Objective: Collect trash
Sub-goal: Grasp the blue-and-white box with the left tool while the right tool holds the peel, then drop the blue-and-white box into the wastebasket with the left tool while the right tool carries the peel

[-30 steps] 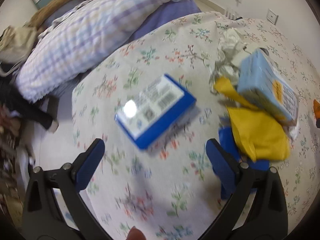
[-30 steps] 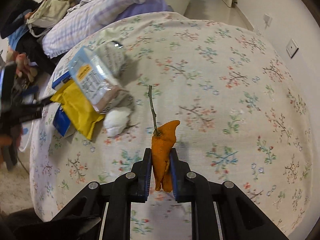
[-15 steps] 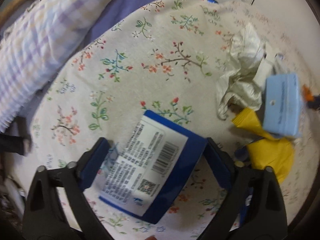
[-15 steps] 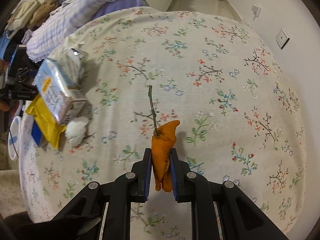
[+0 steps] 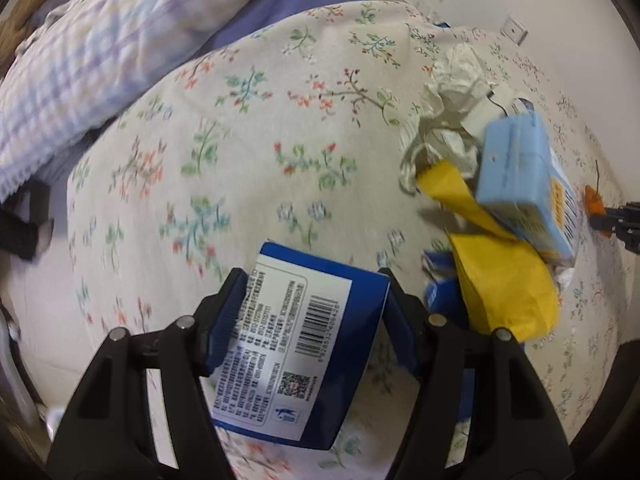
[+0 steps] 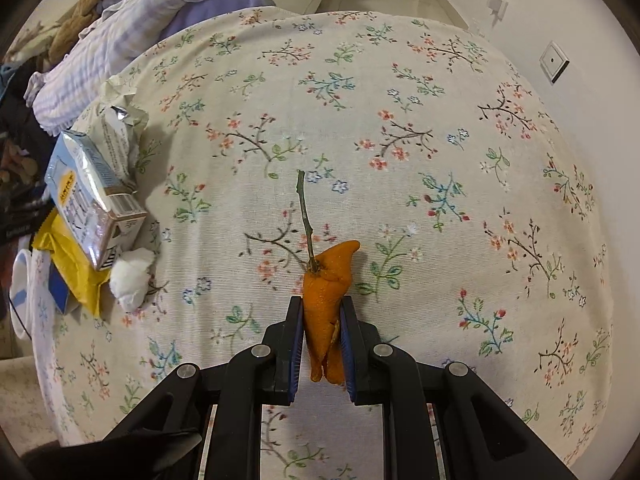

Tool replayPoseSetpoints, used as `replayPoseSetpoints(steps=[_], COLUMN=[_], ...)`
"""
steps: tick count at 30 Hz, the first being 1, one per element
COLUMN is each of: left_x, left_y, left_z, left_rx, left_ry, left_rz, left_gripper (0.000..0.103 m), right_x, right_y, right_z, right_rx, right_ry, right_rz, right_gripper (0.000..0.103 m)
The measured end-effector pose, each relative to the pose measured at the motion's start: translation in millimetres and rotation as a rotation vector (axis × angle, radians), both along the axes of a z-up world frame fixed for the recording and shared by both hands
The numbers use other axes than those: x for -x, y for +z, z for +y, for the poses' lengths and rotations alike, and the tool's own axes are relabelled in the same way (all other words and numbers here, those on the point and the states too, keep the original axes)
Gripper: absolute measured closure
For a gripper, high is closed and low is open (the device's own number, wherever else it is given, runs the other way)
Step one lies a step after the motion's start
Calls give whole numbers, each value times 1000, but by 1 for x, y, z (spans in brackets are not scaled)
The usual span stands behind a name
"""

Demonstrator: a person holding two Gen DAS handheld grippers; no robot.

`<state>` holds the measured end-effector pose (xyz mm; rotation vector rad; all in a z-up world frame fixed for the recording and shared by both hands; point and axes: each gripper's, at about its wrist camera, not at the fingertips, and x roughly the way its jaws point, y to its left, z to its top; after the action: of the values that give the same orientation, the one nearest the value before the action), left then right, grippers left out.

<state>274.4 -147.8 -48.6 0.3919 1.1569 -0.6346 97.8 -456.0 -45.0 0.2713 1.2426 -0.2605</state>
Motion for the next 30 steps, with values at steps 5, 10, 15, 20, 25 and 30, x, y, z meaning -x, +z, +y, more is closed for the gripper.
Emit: replayPoseSetpoints(steps=[5, 10, 15, 20, 25, 30], left_x=[28, 62, 89, 108, 122, 122], left_y=[1, 10, 21, 27, 37, 35], left_z=[34, 49, 60, 78, 99, 125], left_rx=[17, 2, 6, 24, 36, 44], left_ry=[133, 203, 241, 293, 327, 368], left_rz=[18, 9, 0, 1, -21, -15], left_gripper=[37, 37, 37, 37, 37, 37], right_x=[-2, -3, -6, -14, -19, -28], right_y=[11, 25, 32, 36, 40, 41], right_z=[20, 47, 70, 103, 139, 179], right_rx=[-10, -10, 0, 8, 29, 36], right_ry=[43, 89, 115, 170, 238, 300], right_rz=[-23, -52, -64, -72, -83, -87], right_gripper=[85, 85, 85, 85, 85, 85])
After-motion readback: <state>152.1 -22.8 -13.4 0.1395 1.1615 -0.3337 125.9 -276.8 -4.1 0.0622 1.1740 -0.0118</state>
